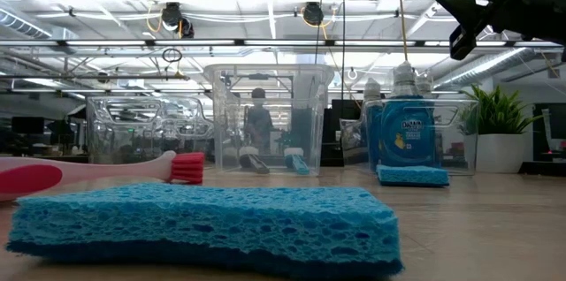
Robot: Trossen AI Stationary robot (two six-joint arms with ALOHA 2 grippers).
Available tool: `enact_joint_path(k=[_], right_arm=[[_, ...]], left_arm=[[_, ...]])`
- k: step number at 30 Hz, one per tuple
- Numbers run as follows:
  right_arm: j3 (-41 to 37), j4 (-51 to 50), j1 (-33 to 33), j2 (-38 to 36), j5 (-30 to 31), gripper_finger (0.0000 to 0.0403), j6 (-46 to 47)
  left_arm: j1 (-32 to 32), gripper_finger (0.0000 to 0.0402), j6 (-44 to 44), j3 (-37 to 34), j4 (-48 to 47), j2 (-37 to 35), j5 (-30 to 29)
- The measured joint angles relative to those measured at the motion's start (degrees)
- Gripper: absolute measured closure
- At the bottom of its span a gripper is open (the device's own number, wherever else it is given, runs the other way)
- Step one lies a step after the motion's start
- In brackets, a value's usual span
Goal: Pick & Place Kitchen Sink Supplies
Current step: Put the yellow green dishwashing brush into the transparent white bin
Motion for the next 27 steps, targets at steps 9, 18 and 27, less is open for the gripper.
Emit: enact_joint_path(k=[9, 18, 27], right_arm=[[0.00, 0.00, 0.02, 0.00, -0.01, 0.0316, 0.00], [0.00, 0.00, 0.00, -0.01, -0.01, 0.0316, 0.01], [0.00, 0.01, 0.01, -0.02, 0.00, 0.0316, 0.00]], left_arm=[[2.93, 0.0381, -6.11, 0.00, 0.00, 0.00, 0.26], [8.50, 0.0382, -13.48, 0.00, 0.74, 0.00, 1.03], [15.45, 0.0382, -19.99, 0.00, 6.54, 0.07, 1.77]])
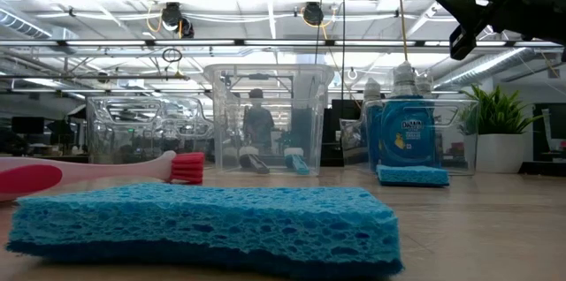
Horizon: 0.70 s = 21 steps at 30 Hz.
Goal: Pick & Place Kitchen Sink Supplies
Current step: Put the yellow green dishwashing brush into the transparent white bin
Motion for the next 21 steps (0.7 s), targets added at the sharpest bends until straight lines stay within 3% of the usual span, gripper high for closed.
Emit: enact_joint_path(k=[7, 14, 21], right_arm=[[0.00, -0.01, 0.01, 0.02, 0.13, 0.0316, 0.00], [0.00, 0.02, -0.01, 0.02, 1.74, 0.0316, 0.17], [0.00, 0.04, -0.01, -0.01, 1.59, 0.0316, 0.20]], left_arm=[[8.25, 0.0382, -2.43, 0.07, 4.18, 2.21, 3.44], [17.57, 0.0382, -6.85, 0.00, 13.09, 9.89, 15.15], [24.20, 0.0382, -11.26, 0.76, 16.79, 17.92, 21.44]])
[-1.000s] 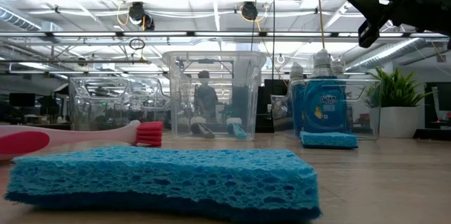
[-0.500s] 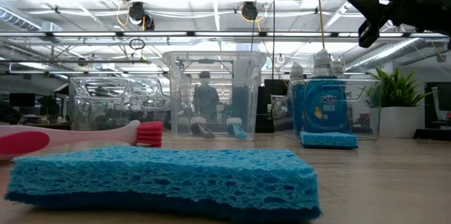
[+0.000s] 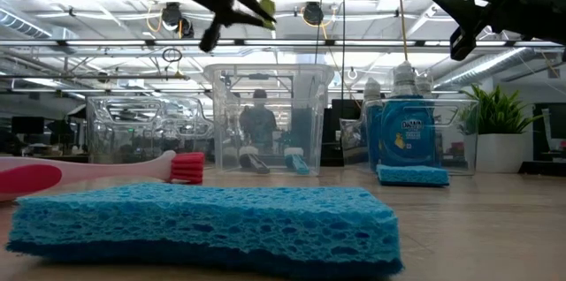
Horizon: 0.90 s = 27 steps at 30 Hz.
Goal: Pick & Place Kitchen Sink Supplies
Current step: Put the yellow green dishwashing brush into the transparent white bin
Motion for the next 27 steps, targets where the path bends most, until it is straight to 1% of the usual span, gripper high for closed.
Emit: enact_joint_path(k=[3, 6, 12, 16, 18, 21, 23, 27], right_arm=[[0.00, 0.00, 0.00, 0.00, 0.00, 0.0316, 0.00], [0.00, -0.02, 0.00, 0.00, -0.01, 0.0316, 0.00], [0.00, 0.00, 0.00, 0.00, -0.03, 0.0316, 0.04], [0.00, 0.00, 0.00, 0.00, -0.07, 0.0316, 0.22], [0.00, -0.03, 0.00, 0.02, -0.04, 0.0316, 0.24], [0.00, -0.04, 0.00, 0.02, -0.05, 0.0316, 0.24], [-0.01, -0.01, 0.00, 0.01, -0.07, 0.0316, 0.24], [-0.02, -0.02, 0.00, 0.00, -0.05, 0.0316, 0.22]], left_arm=[[1.62, 0.0382, -0.18, 2.30, 0.48, 3.83, 2.26], [2.60, 0.0382, 0.22, 6.11, -2.16, 7.78, 4.06], [3.78, 0.0382, 2.97, 16.66, -18.79, 14.79, 4.07], [4.24, 0.0382, 3.30, 21.39, -26.18, 18.40, 3.85], [4.37, 0.0382, 3.22, 22.58, -28.12, 19.37, 3.87], [4.41, 0.0382, 2.28, 22.78, -29.30, 20.30, 4.51], [4.41, 0.0382, 1.69, 22.76, -31.81, 20.60, 4.74], [4.69, 0.0382, 0.28, 22.75, -34.82, 20.46, 3.63]])
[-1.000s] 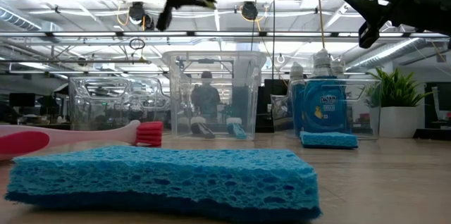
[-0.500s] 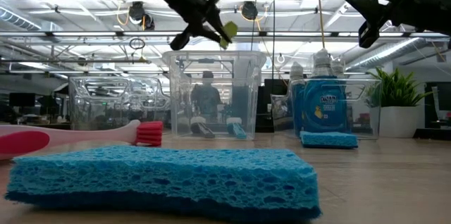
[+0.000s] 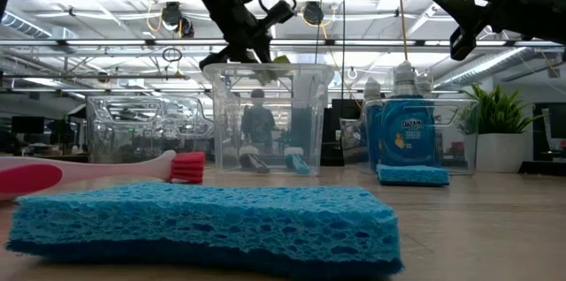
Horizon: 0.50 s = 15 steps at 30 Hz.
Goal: Pick & Place Kitchen Sink Supplies
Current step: Put the yellow green dishwashing brush into the transparent white bin
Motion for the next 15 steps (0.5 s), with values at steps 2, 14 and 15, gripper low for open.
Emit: enact_joint_path(k=[2, 14, 15], right_arm=[[0.00, -0.02, 0.00, 0.00, 0.03, 0.0316, 0.02], [0.00, 0.00, 0.00, 0.01, 1.49, 0.0316, 0.20], [0.00, -0.01, 0.01, 0.00, 1.50, 0.0316, 0.20]], left_arm=[[0.36, 0.0382, -0.13, 0.00, -0.83, 0.02, -0.03], [0.05, 0.0382, -0.21, 0.00, -1.16, 0.02, 0.09], [0.03, 0.0382, -0.23, 0.00, -1.16, 0.02, 0.13]])
